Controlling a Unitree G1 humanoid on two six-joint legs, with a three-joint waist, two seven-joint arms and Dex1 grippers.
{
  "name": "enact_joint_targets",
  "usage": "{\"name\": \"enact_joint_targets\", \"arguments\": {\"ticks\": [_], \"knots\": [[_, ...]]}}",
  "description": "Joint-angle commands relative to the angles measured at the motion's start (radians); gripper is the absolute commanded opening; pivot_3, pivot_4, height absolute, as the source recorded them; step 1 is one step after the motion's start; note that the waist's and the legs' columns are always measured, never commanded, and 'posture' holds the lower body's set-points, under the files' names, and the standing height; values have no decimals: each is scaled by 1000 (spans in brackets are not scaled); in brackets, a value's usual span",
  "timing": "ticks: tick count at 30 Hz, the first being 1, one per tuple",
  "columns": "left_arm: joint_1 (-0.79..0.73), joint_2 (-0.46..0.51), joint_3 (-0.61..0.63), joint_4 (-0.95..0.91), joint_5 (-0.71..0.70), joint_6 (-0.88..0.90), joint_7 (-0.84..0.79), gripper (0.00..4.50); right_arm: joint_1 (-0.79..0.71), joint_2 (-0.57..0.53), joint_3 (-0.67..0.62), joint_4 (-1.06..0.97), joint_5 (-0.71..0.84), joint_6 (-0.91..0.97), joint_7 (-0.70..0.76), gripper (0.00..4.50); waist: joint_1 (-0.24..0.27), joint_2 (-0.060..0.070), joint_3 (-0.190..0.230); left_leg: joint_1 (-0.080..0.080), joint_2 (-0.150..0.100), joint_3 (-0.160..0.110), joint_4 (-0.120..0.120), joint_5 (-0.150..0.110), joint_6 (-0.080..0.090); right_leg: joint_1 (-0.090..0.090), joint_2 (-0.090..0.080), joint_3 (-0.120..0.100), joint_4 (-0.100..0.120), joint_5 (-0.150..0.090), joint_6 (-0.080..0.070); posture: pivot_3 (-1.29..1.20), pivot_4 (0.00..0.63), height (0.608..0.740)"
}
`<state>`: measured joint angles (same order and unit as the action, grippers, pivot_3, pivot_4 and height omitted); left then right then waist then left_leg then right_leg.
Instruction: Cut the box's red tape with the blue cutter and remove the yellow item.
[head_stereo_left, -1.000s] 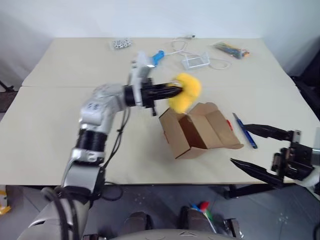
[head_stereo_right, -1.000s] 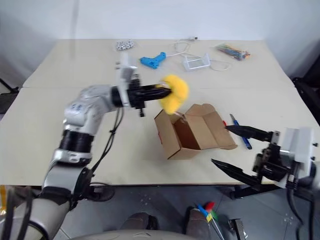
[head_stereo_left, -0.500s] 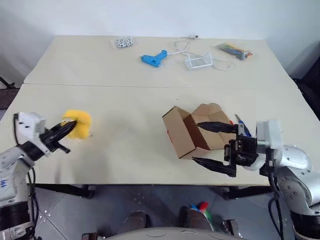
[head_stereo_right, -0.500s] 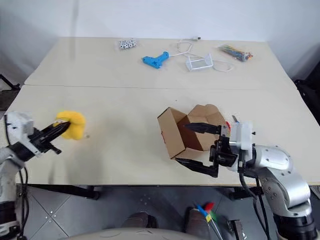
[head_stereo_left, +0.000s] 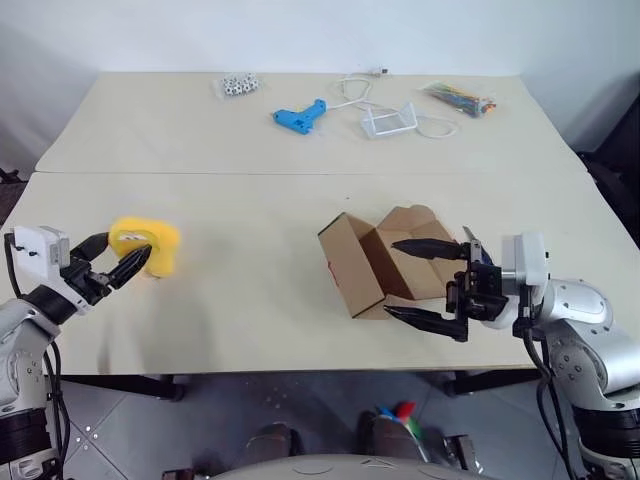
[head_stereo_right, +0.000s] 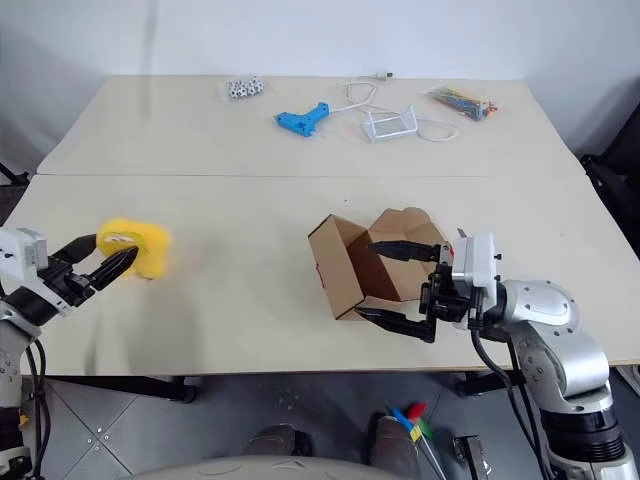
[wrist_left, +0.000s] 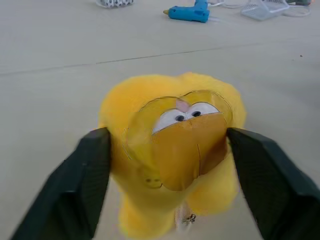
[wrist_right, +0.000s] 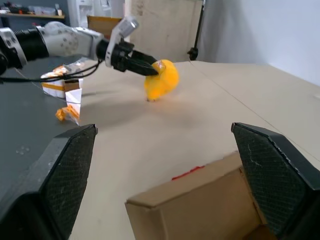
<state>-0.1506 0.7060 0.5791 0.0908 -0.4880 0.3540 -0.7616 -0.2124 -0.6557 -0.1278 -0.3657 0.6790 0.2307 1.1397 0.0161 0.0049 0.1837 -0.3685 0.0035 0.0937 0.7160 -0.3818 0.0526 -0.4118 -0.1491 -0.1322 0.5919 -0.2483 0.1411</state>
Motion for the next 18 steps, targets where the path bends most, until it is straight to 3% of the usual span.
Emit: {"name": "enact_joint_targets", "arguments": {"ticks": [1, 4, 8, 12, 18], "knots": [[69, 84, 81, -52, -94, 26, -136, 4479, 23, -39, -80, 25, 5, -35, 25, 4500, -5, 0, 0, 0, 0, 0, 0, 0, 0, 0, 0, 0, 0, 0, 0, 0, 150, 740], [212, 149, 130, -41, -52, -33, -227, 4479, 37, -68, -129, 42, 21, -32, 34, 4500, -18, 0, 0, 0, 1, 1, -1, -1, -1, -1, 0, 0, 0, 0, 0, 0, 150, 740], [345, 158, 220, 2, 11, -188, -259, 4479, 60, -85, -169, 40, 34, -25, 41, 4500, -22, 2, 1, 1, 3, 3, -2, -1, -2, -1, 1, -1, -1, -1, -2, 0, 150, 740], [442, 97, 309, 29, 21, -328, -251, 4479, 115, -88, -202, 39, 29, -40, 51, 4500, -20, 2, 1, 1, 5, 5, -2, -2, -3, -2, 1, -1, -1, -2, -4, 0, 150, 740], [472, -8, 225, -131, 13, -305, -154, 4479, 185, -81, -191, 58, -42, -115, 81, 4500, -8, 2, 1, 1, 5, 4, 0, -3, -2, -1, -1, -1, -1, -2, -4, 0, 150, 740]]}}
